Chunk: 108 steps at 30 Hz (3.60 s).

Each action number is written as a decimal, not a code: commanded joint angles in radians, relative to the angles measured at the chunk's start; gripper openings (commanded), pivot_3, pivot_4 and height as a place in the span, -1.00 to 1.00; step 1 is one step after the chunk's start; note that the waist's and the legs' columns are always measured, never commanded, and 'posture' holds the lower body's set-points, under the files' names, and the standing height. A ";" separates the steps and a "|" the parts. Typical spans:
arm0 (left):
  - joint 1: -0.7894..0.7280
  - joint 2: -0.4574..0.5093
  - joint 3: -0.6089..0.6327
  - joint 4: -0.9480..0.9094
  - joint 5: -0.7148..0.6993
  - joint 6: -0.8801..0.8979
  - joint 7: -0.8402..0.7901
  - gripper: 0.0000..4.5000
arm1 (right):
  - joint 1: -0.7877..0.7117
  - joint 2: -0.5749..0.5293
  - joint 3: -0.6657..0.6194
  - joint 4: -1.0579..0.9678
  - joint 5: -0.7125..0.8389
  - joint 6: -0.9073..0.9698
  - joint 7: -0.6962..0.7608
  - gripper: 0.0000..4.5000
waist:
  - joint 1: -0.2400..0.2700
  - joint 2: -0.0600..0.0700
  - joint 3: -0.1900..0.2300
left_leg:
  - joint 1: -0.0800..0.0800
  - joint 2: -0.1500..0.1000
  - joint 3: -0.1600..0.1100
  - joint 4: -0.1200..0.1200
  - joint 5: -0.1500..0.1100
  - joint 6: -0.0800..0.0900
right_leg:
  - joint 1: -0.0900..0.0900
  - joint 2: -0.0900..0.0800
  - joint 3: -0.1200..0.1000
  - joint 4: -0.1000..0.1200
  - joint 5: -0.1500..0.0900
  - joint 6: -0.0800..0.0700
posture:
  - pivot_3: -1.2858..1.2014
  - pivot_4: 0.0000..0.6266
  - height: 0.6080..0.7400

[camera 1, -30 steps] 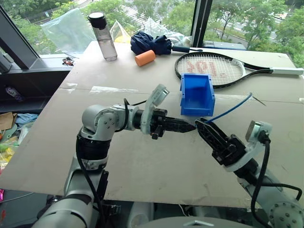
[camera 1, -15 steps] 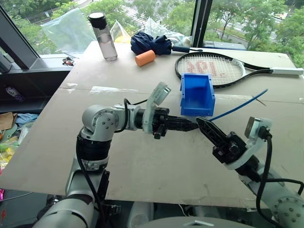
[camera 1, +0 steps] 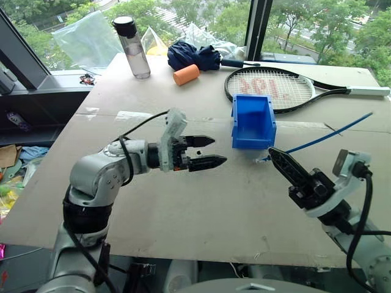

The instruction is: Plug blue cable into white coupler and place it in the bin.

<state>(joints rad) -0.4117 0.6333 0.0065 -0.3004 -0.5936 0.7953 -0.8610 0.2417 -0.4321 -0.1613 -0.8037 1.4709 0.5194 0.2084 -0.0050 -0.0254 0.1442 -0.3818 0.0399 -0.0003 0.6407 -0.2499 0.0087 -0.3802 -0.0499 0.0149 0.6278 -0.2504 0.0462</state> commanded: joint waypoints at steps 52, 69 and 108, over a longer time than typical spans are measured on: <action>-0.264 -0.246 -0.442 0.655 0.533 -0.785 -0.481 -0.76 | -0.448 -0.252 0.359 0.398 -0.816 -0.048 0.580 -1.00 | 0.017 -0.001 0.000 | -0.003 0.000 0.007 0.002 -0.001 0.001 | -0.001 0.001 0.000 -0.001 0.002 0.003 | 0.03 -0.52 1.00; -0.274 -0.255 -0.440 0.652 0.549 -0.780 -0.512 -0.76 | -0.526 -0.182 0.397 0.526 -0.988 -0.075 0.718 -1.00 | 0.017 -0.001 0.000 | -0.003 0.000 0.007 0.004 -0.001 0.001 | -0.001 0.002 0.000 0.000 0.002 0.004 | 0.03 -0.52 1.00; 0.317 -0.198 0.084 -0.315 0.104 -0.186 0.024 0.96 | -1.024 -0.166 0.048 0.869 -0.776 0.444 0.429 -1.00 | -0.006 0.002 0.002 | 0.000 -0.001 0.000 0.004 -0.001 0.001 | 0.000 -0.001 0.000 0.004 0.001 0.000 | 0.03 -0.52 1.00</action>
<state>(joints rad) -0.1011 0.4484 0.0673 -0.5426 -0.4471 0.5930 -0.8903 -0.7371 -0.5894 -0.1237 -0.0288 0.7341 0.9684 0.6353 -0.0106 -0.0231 0.1461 -0.3820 0.0390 0.0001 0.6443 -0.2505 0.0100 -0.3798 -0.0511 0.0148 0.6313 -0.2497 0.0466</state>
